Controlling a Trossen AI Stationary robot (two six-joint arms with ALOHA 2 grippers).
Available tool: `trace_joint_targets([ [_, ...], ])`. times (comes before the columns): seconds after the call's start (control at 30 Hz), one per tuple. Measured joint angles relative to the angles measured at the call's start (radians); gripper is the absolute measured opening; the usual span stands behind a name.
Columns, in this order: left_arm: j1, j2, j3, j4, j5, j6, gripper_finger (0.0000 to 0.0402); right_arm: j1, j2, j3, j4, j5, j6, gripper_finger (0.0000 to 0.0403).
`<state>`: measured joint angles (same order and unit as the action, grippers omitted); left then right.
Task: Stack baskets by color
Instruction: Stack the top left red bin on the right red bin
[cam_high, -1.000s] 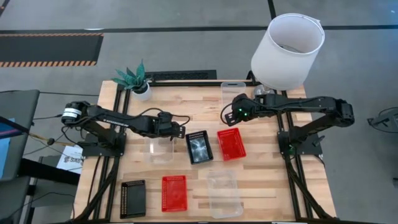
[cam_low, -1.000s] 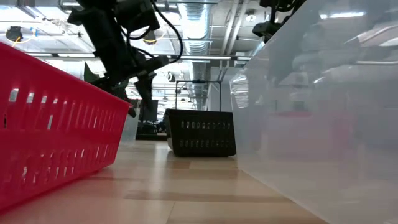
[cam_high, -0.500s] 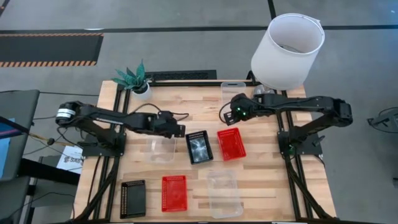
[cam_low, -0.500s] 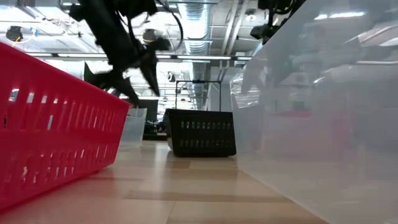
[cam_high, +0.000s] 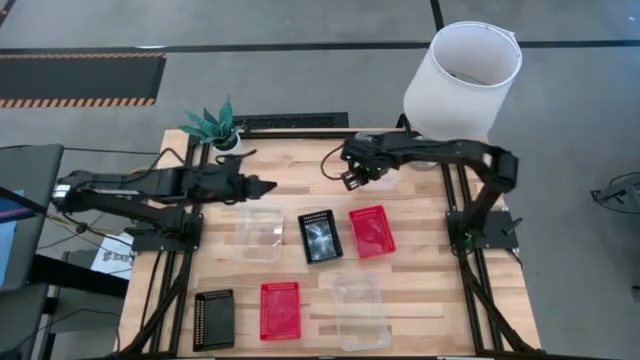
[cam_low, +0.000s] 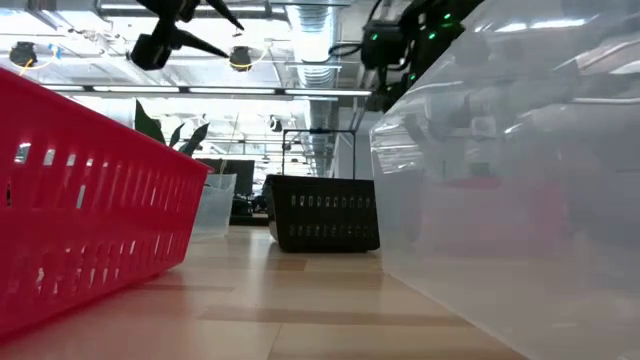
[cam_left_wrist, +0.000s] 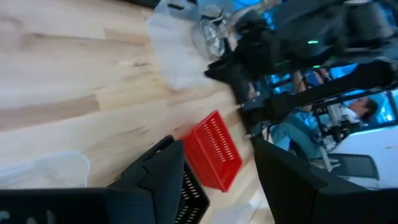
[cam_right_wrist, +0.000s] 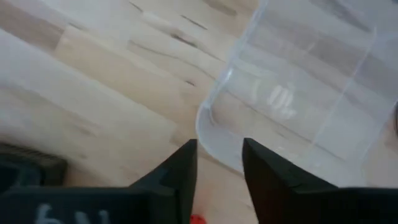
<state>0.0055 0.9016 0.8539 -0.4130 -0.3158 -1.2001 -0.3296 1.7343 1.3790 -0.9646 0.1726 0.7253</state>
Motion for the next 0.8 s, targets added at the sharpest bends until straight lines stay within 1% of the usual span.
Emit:
trace_joint_targets([
  [0.17, 0.000, -0.027, 0.000, -0.005, -0.013, 0.015, 0.0183, -0.005, 0.078, 0.057, 0.000, 0.017, -0.026, 0.0214],
  [0.27, 0.000, -0.025, 0.000, -0.003, -0.011, 0.022, 0.0183, -0.016, 0.110, 0.075, -0.004, 0.042, -0.027, 0.0241],
  [0.33, 0.000, -0.025, 0.000, -0.003, -0.006, 0.022, 0.0183, -0.022, 0.136, 0.074, -0.007, 0.041, -0.022, 0.0248],
  [0.43, 0.000, -0.031, 0.000, -0.028, -0.005, 0.022, 0.0183, -0.029, 0.167, 0.073, -0.029, 0.039, -0.016, 0.0245],
  [0.53, 0.009, -0.081, -0.001, -0.076, -0.029, 0.012, 0.0183, -0.025, 0.190, 0.073, -0.034, 0.035, -0.003, 0.0222],
  [0.6, 0.022, -0.139, -0.001, -0.119, -0.056, 0.008, 0.0183, -0.024, 0.194, 0.073, -0.037, 0.031, 0.007, 0.0191],
  [0.67, 0.034, -0.209, -0.001, -0.145, -0.099, 0.004, 0.0183, -0.024, 0.198, 0.075, -0.031, 0.031, 0.008, 0.0150],
  [0.8, 0.050, -0.344, 0.000, -0.231, -0.164, -0.024, 0.0183, -0.031, 0.202, 0.073, -0.033, 0.026, 0.008, 0.0053],
])
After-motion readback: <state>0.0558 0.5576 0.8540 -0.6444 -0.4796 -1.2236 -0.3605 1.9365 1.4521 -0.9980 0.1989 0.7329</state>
